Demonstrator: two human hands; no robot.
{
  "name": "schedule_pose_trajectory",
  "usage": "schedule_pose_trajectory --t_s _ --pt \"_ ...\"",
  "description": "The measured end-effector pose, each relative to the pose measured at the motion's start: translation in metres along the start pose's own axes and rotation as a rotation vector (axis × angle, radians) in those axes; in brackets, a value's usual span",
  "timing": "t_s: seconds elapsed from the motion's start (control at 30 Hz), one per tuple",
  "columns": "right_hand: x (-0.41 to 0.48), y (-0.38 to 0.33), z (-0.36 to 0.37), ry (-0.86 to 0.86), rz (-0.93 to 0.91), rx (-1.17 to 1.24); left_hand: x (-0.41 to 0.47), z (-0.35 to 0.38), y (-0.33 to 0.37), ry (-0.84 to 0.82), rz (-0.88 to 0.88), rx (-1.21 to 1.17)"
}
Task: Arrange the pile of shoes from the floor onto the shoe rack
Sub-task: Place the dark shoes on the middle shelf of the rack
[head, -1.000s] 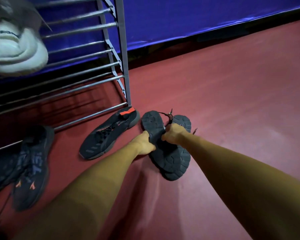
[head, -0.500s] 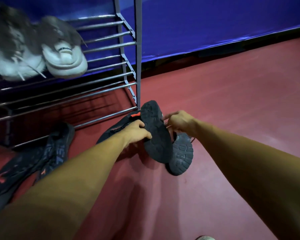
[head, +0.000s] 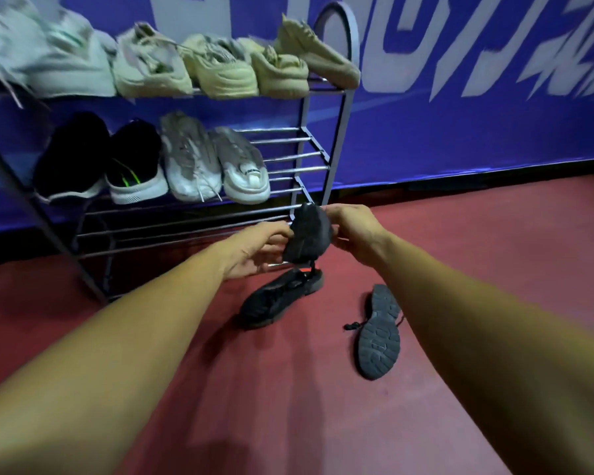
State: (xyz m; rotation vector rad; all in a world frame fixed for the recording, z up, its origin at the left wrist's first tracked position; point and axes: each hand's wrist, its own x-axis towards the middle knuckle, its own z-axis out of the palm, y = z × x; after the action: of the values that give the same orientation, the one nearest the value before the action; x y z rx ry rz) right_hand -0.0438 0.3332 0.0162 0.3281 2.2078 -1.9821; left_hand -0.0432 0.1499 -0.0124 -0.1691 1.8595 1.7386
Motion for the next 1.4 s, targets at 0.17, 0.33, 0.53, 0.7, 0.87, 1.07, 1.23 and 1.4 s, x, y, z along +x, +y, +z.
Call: schedule_pose_trajectory --t_s 0.17,0.33,0.53,0.7,0.87,1.07,1.23,1.4 --pt "0.004 0.000 0.018 0.021 -0.103 0.100 -0.011 -0.007 0.010 0.122 0.134 -0.183" --pt "0.013 -0.008 0.014 0.104 -0.183 -0.013 -0.015 0.004 0.010 0.185 0.159 -0.213" --pt "0.039 -0.003 0.014 0.274 -0.158 -0.095 -0.004 0.007 0.012 0.224 0.198 -0.366" --pt "0.047 0.009 0.013 0.268 -0.123 -0.089 0.009 0.003 0.013 0.316 0.229 -0.420" --pt "0.049 0.013 0.007 0.187 -0.073 0.009 0.015 0.002 0.011 0.344 0.243 -0.214" --pt "0.037 0.010 -0.017 -0.062 -0.006 -0.022 0.017 0.009 0.010 0.359 0.210 -0.185" --pt "0.039 0.018 -0.033 -0.265 -0.019 -0.095 0.022 0.015 0.017 0.404 0.255 -0.184" --pt "0.042 0.019 -0.027 -0.240 -0.080 -0.034 0.033 0.014 0.020 0.412 0.238 -0.286"
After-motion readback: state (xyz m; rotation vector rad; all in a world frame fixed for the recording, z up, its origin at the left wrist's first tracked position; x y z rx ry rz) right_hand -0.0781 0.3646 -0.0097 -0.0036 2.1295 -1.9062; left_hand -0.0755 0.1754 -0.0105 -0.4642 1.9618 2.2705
